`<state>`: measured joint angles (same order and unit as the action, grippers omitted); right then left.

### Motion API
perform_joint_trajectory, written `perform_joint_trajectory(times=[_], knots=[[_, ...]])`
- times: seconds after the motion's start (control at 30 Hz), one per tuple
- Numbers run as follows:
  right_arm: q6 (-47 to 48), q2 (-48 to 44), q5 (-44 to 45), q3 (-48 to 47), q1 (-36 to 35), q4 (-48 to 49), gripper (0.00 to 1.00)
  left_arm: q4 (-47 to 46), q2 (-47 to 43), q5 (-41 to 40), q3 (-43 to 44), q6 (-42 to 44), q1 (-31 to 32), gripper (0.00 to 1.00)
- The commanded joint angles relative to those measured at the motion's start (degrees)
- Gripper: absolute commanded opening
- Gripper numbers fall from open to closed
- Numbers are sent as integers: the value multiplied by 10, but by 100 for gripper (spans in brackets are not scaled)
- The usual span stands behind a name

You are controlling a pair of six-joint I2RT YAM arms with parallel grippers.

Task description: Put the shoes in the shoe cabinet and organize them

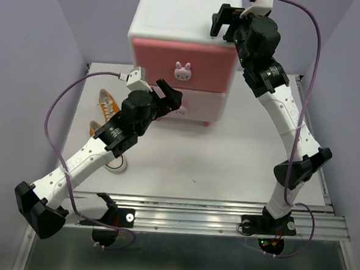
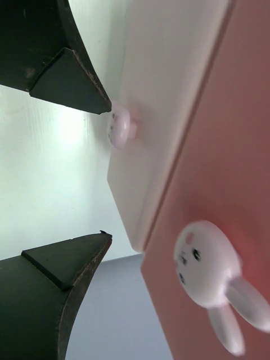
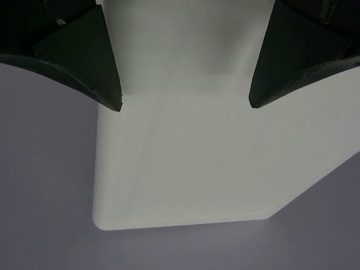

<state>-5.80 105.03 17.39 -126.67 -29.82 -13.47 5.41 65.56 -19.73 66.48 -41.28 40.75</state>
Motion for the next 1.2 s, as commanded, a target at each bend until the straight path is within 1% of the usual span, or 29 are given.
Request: perform_joint_trajectory(times=[0.0,0.07,0.1,0.2,0.33,0.4,0.47,0.57,0.63,0.97,1.0,1.1,1.17], knots=[[-25,94,-23,56,-17,-230,100,-9,-15,32,-71,34,-2,99],[-25,94,-22,57,-17,-229,100,-26,-2,30,-86,49,-3,99],[-25,96,-19,58,-17,-229,100,-33,8,29,-84,69,-3,99],[-23,98,-17,62,-17,-229,100,-42,47,31,-73,89,-3,99],[-25,105,-18,57,-17,-229,100,-119,78,36,-90,116,-3,99],[-25,111,-17,49,-17,-229,100,-141,100,30,-86,128,-4,99],[-23,115,-17,42,-17,-228,100,-142,129,12,-78,137,-5,99],[-21,114,-15,36,-17,-223,100,-139,156,-22,-68,127,-6,99],[-18,113,-15,34,-17,-222,100,-160,163,-33,-73,127,-5,99],[-18,105,-16,40,-17,-214,100,-195,186,-38,-72,115,-5,98],[-17,103,-15,42,-17,-215,100,-200,188,-40,-72,116,-6,98],[-15,99,-13,44,-17,-215,100,-207,200,-43,-62,122,-6,90],[-14,98,-10,45,-17,-215,100,-206,212,-39,-51,125,-6,79]])
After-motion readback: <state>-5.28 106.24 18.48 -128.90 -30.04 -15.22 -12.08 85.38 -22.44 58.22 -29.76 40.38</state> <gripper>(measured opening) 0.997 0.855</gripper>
